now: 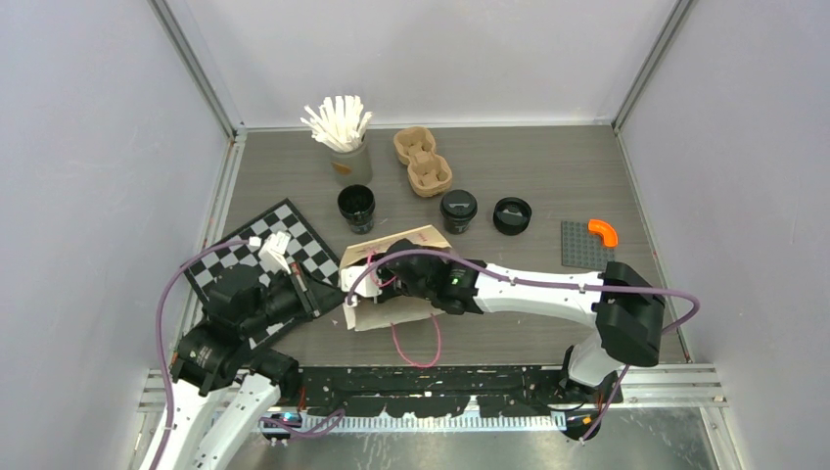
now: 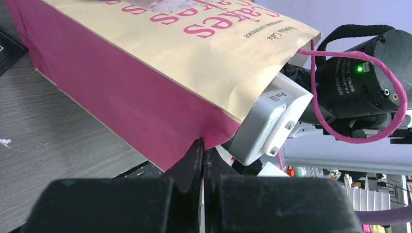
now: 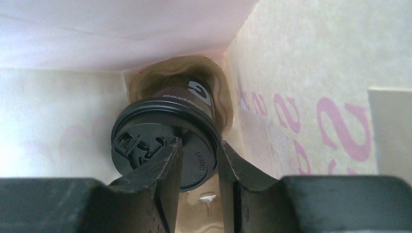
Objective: Pack the takeout coffee
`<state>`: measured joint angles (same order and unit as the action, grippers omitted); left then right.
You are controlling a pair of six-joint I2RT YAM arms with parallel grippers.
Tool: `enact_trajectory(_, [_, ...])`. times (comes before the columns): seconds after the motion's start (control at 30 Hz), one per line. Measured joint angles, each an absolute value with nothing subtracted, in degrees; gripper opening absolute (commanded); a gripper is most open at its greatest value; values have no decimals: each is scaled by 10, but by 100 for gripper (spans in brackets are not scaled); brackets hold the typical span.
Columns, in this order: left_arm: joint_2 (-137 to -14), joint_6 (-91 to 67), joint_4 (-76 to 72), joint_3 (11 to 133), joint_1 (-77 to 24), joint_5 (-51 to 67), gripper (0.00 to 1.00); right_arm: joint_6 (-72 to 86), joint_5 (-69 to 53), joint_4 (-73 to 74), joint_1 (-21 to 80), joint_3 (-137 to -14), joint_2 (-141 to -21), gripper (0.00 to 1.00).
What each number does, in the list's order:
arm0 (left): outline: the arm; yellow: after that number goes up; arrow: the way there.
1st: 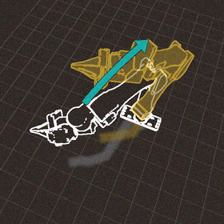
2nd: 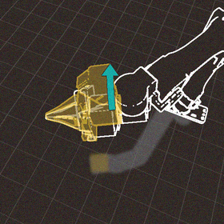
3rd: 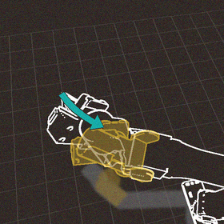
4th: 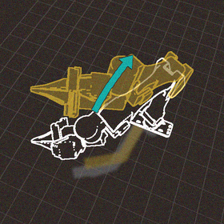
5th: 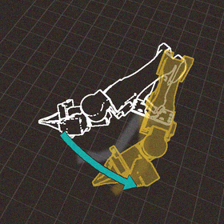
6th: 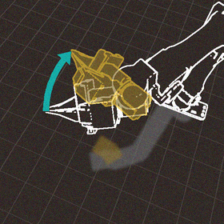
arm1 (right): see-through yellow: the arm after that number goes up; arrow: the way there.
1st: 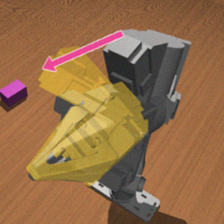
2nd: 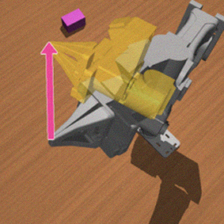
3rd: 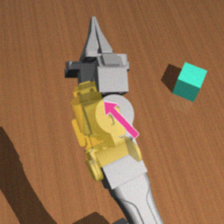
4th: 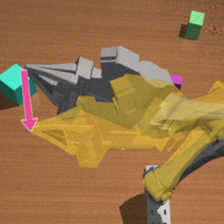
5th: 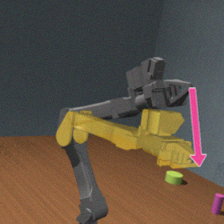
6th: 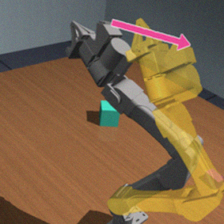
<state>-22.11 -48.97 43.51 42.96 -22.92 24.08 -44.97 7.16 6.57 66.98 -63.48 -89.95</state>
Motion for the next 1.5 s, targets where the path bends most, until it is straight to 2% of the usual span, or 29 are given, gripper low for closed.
enact_trajectory(0.13, [-213, -490, 444, 430, -229, 240, 0, -430, 67, 47, 670, -635, -907, 28])
enact_trajectory(0.27, [-206, -490, 450, 430, -229, 236, 0, -413, 62, 27, 670, -635, -912, 26])
enact_trajectory(1.5, [-204, -491, 444, 430, -229, 214, 0, -353, 94, -88, 674, -628, -955, 26])
